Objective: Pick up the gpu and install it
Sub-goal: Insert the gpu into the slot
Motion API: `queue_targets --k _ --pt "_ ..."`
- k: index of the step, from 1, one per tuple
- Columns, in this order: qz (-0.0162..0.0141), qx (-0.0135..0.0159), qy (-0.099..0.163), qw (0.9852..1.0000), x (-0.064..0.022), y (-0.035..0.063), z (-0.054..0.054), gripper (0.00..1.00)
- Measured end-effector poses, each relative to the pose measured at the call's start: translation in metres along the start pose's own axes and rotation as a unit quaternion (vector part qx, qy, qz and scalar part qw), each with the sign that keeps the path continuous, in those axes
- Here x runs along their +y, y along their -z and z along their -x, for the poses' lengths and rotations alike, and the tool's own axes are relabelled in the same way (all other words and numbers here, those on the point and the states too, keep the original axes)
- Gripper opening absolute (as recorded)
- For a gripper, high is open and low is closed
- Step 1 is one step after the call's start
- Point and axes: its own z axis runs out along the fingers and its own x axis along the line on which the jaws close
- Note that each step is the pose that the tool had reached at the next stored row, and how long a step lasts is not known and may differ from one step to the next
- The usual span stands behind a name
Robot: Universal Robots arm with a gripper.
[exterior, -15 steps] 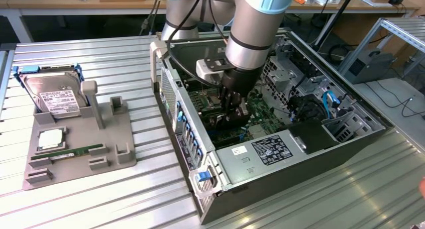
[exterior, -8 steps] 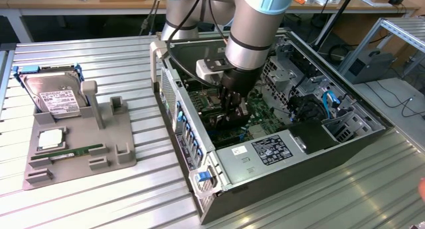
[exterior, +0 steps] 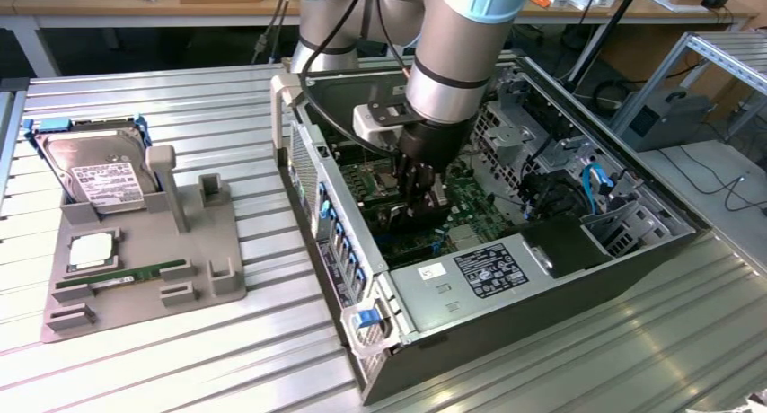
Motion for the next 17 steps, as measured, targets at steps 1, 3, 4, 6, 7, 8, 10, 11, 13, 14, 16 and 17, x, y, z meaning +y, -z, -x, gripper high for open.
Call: queue_targets --k 1,3,4,6,7,8,10,11,13,14,16,17 --pt "0.0000 0.0000 0.000 1.0000 0.0000 0.0000 0.0000 0.27" --pt "0.0000 0.0000 0.000 1.0000 0.0000 0.0000 0.0000 0.27" --pt "0.0000 0.0000 0.000 1.0000 0.0000 0.0000 0.0000 0.27" --pt "0.0000 0.0000 0.000 1.0000 0.0000 0.0000 0.0001 0.27" --pt "0.0000 0.0001 0.001 1.0000 0.0000 0.0000 0.0001 0.27" --pt "-0.0001 0.0004 0.001 1.0000 0.0002 0.0002 0.0002 0.27" --pt "-0.0003 0.0030 0.001 1.0000 0.0004 0.0025 0.0002 0.27" --pt "-0.0002 0.0044 0.001 1.0000 0.0005 0.0030 0.0005 0.27" --pt "-0.0003 0.0046 0.008 1.0000 0.0006 0.0027 0.0031 0.27" --pt "-0.0004 0.0046 0.010 0.9999 0.0006 0.0022 0.0038 0.27" --pt "-0.0004 0.0045 0.011 0.9999 0.0006 0.0013 0.0042 0.27" --pt "-0.0004 0.0045 0.011 0.9999 0.0006 0.0009 0.0042 0.27"
